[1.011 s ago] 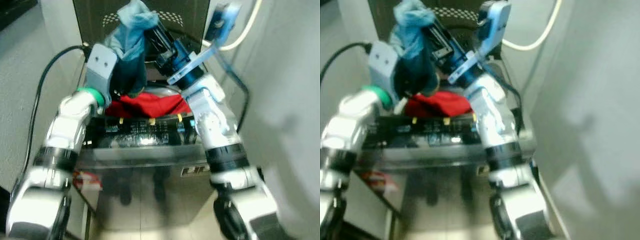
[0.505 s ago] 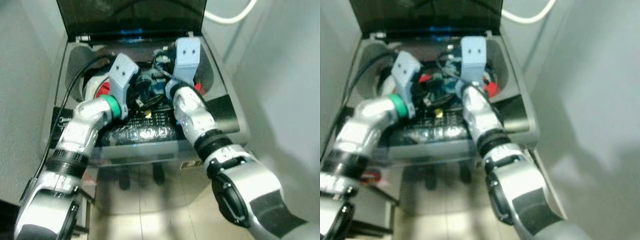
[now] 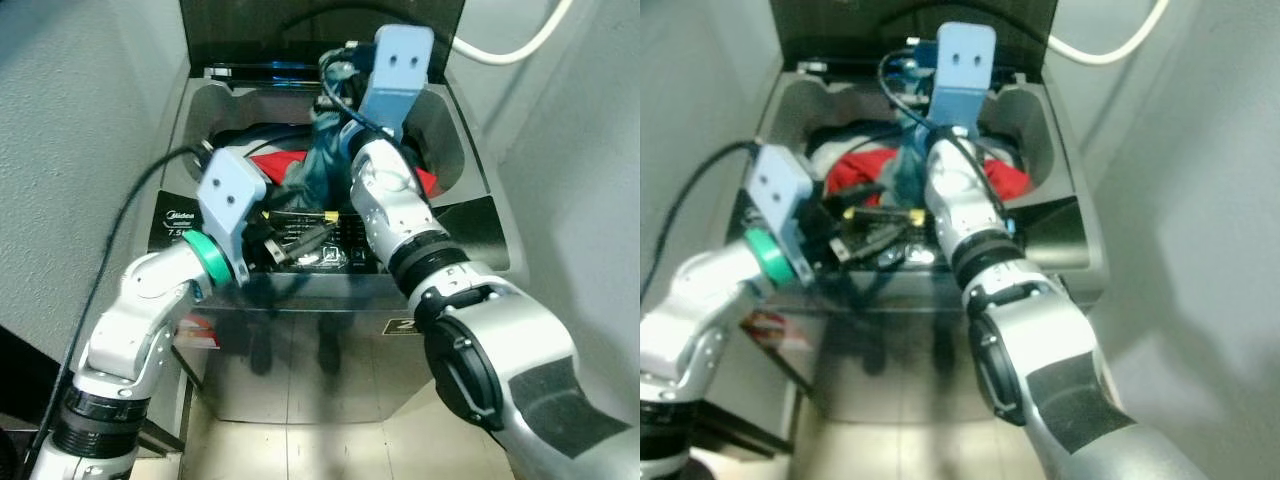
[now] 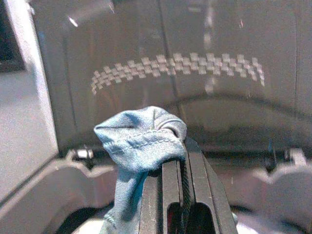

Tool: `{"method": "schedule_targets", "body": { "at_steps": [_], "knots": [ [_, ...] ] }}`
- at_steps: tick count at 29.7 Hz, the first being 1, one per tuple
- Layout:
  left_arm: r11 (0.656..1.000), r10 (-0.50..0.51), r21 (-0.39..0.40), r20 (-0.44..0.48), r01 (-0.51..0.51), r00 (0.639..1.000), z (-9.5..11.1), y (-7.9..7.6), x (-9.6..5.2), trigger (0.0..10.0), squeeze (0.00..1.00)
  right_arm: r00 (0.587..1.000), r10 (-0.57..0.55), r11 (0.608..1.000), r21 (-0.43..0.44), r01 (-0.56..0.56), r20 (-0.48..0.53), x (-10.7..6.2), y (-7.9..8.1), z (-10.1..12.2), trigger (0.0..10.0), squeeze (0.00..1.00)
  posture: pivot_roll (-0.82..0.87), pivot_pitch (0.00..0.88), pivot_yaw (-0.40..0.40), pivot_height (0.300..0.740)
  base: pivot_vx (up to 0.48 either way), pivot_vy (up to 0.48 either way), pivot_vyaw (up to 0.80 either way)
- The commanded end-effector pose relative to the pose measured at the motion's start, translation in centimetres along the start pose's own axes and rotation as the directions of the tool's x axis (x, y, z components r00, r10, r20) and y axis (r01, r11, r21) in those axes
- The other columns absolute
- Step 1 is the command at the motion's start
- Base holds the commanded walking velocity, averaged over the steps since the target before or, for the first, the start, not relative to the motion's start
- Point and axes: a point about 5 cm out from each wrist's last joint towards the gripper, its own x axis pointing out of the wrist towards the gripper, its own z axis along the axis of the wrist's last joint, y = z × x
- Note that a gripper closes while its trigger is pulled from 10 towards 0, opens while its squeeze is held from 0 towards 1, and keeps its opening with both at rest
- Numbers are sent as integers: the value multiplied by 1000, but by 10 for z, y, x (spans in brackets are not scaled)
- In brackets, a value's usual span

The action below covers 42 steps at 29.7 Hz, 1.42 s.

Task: Clothes washing

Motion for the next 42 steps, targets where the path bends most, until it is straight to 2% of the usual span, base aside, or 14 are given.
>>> {"method": "schedule_targets", "body": {
  "at_steps": [1, 2, 3, 13, 16, 17, 18, 22, 23, 25, 28, 33, 39, 42],
  "knots": [
    [999, 25, 46, 6, -25, 1000, 8, 0, -3, 10000, 0, 995, 45, 997, -58, -40, 87, 6, 2, 18, 10000, 0, 174, 131, 22, 740, 0, 0, 0],
    [999, 25, 46, 6, -25, 1000, 8, 0, -3, 10000, 0, 995, 45, 997, -58, -40, 87, 6, 2, 18, 10000, 0, 174, 131, 22, 740, 0, 0, 0],
    [998, 25, 53, 10, -25, 1000, 12, -1, -4, 10000, 0, 995, 61, 994, -91, -53, 85, 6, 2, 18, 10000, 1000, 170, 125, 29, 740, 0, 0, 0],
    [1000, 9, 22, 20, -9, 1000, 20, -12, -5, 10000, 0, 986, 149, 943, -289, -164, -73, 5, -9, 0, 10000, 1000, 150, 111, 47, 740, 0, 0, 0],
    [1000, 11, 15, 20, -11, 1000, 20, -15, -5, 10000, 0, 956, 230, 853, -435, -288, -181, 1, -6, -11, 10000, 1000, 152, 107, 49, 740, 0, 0, 0],
    [1000, 13, 14, 18, -14, 1000, 20, -15, -6, 10000, 0, 939, 263, 787, -513, -342, -222, 0, -5, -15, 10000, 0, 153, 106, 50, 740, 0, 0, 0],
    [1000, 13, 14, 18, -14, 1000, 20, -15, -6, 10000, 0, 939, 263, 787, -513, -342, -222, 0, -5, -15, 10000, 0, 153, 106, 50, 740, 0, 0, 0],
    [1000, 19, 6, 8, -19, 1000, 22, -15, -9, 10000, 0, 840, 347, 456, -708, -540, -418, -3, -20, -21, 10000, 0, 149, 107, 52, 740, 0, 0, 0],
    [1000, 19, 6, 8, -19, 1000, 22, -15, -9, 10000, 0, 840, 347, 456, -708, -540, -418, -3, -20, -21, 10000, 0, 149, 107, 52, 740, 0, 0, 0],
    [1000, 22, 3, 3, -22, 1000, 22, -16, -11, 10000, 0, 803, 353, 361, -722, -590, -479, -4, -30, -20, 10000, 0, 144, 108, 54, 740, 0, 0, 0],
    [1000, 22, 3, 3, -22, 1000, 22, -16, -11, 10000, 0, 803, 353, 361, -722, -590, -479, -4, -30, -20, 10000, 0, 144, 108, 54, 740, 0, 0, 0],
    [1000, 22, -3, -3, -22, 1000, 22, -16, -12, 10000, 0, 707, 381, 312, -637, -705, -596, -7, -60, -13, 10000, 0, 140, 111, 62, 740, 0, 0, 0],
    [1000, 10, -8, -15, -10, 1000, 22, -17, -12, 10000, 0, 485, 429, 164, -463, -871, -762, -32, -94, -23, 10000, 0, 130, 114, 82, 740, 0, 0, 0],
    [1000, 3, -9, -15, -3, 1000, 22, -18, -11, 10000, 0, 468, 474, 201, -426, -882, -746, -34, -96, -20, 10000, 0, 128, 113, 82, 740, 0, 0, 0]
  ]
}}
